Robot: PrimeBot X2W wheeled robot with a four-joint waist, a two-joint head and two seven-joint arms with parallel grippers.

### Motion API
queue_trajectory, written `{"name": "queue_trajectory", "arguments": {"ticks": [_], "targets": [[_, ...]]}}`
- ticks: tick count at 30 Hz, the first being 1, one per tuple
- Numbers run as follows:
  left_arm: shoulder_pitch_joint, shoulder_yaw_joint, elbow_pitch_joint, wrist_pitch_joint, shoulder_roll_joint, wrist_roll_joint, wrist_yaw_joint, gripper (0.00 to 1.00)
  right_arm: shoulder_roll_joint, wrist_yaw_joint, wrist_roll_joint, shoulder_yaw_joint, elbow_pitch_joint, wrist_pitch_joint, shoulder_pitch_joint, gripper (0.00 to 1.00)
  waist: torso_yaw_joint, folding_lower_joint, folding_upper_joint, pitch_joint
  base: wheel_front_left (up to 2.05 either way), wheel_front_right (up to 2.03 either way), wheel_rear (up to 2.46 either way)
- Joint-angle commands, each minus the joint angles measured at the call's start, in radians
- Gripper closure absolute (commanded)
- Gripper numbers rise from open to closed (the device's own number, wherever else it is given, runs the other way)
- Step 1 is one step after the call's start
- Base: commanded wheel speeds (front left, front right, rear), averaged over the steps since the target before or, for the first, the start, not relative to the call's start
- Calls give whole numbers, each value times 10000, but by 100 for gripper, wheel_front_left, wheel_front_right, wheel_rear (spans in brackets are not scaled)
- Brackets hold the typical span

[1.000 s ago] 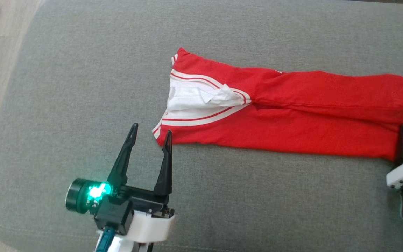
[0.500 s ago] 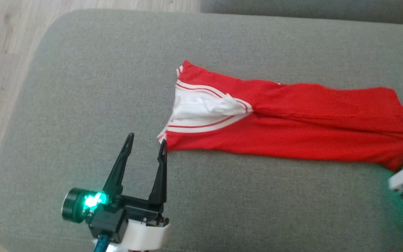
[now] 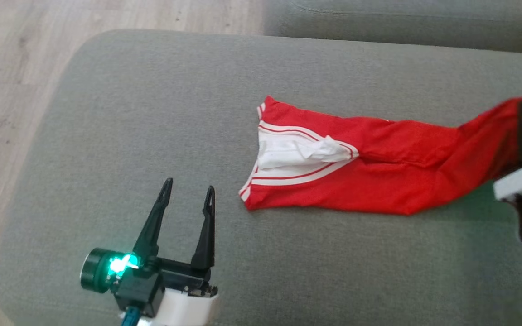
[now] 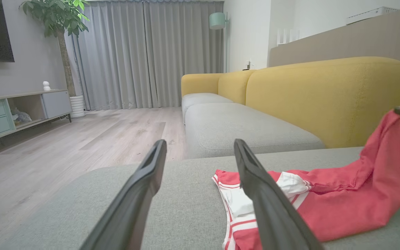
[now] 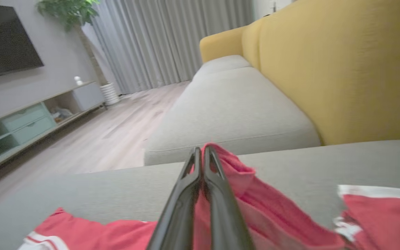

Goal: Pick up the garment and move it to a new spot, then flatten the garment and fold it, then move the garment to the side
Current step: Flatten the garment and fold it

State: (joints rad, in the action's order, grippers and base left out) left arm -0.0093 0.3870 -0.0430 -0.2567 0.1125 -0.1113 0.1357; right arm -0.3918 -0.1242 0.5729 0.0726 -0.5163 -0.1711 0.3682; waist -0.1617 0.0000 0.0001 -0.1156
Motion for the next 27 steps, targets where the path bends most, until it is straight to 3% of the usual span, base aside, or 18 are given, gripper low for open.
{"name": "queue_trajectory", "arguments": {"ticks": [1, 7, 19, 20, 21, 22, 27], "targets": [[-146, -389, -234, -51, -113, 133, -128, 0, 85, -65, -124, 142, 702, 303, 280, 100, -199, 0, -1, 94, 0, 0, 0], [-65, -528, -185, -51, -200, 177, -275, 0, 383, -65, -606, -177, 1470, 859, -152, 100, -331, 0, -1, 166, 0, 0, 0], [90, -838, -279, -51, -303, 413, -494, 0, 1090, -65, -1484, -2484, 2170, 1520, -2393, 100, 407, 0, -1, -24, 0, 0, 0], [93, -850, -278, -51, -308, 432, -508, 0, 1203, -65, -1547, -2649, 2031, 1560, -2471, 94, 480, 0, -1, -32, 0, 0, 0], [93, -854, -272, -51, -314, 451, -523, 0, 1322, -65, -1608, -2819, 1883, 1596, -2524, 13, 537, 0, -1, -35, 0, 0, 0], [83, -848, -265, -51, -319, 475, -545, 0, 1419, -65, -1710, -2980, 1740, 1589, -2543, 0, 569, 0, -1, -40, 0, 0, 0], [5, -871, -288, -51, -343, 547, -621, 0, 1857, -65, -2012, -3497, 1112, 1237, -2343, 0, 613, 0, -1, -141, 0, 0, 0]]}}
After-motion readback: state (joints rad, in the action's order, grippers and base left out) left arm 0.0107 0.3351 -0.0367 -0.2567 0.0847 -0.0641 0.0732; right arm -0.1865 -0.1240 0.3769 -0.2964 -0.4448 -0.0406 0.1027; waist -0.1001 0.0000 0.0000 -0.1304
